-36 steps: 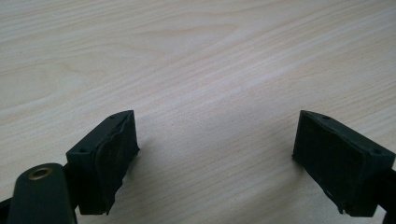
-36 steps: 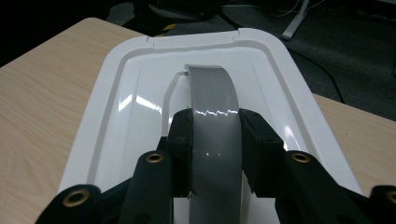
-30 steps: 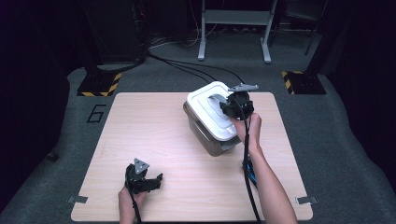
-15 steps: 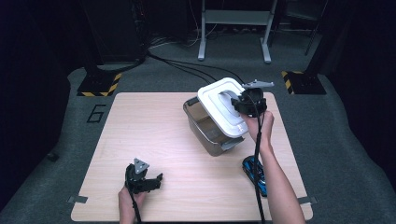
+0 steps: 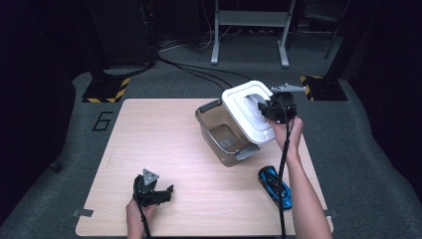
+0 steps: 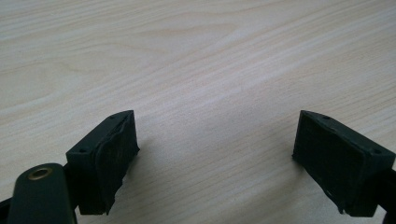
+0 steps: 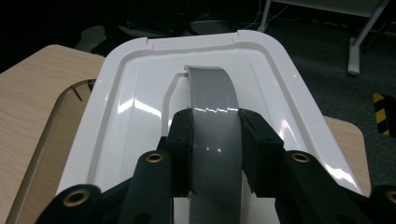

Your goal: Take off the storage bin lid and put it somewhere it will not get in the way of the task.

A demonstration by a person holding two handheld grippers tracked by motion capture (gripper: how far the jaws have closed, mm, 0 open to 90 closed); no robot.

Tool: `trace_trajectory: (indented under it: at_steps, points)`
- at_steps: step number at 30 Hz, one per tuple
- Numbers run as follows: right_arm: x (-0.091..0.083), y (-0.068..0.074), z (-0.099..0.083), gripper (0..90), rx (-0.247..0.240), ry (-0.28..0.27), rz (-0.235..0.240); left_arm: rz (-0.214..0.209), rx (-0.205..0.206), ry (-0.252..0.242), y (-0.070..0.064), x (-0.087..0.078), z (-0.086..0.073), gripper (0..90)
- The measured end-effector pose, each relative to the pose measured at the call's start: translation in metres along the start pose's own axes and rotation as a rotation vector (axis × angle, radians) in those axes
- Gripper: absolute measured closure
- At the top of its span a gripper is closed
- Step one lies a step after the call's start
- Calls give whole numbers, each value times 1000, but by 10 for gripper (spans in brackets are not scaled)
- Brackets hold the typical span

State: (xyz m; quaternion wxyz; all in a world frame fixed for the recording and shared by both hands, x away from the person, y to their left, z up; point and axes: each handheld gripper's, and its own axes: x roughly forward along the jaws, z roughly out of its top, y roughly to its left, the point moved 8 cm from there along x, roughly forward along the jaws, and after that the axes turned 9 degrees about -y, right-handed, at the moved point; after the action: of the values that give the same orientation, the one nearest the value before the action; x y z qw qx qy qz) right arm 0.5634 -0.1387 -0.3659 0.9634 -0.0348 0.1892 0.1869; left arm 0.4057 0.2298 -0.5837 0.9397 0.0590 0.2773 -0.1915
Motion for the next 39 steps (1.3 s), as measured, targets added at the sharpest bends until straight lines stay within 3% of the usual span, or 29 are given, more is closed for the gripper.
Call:
trace_trajectory:
  at_steps: [27,39]
  points:
    - [-16,-55,-9,668,51,-11,-122,3,1,-4,0,0,0,135]
    - [-18,-80,-22,668,88,-2,-182,3,1,-4,0,0,0,135]
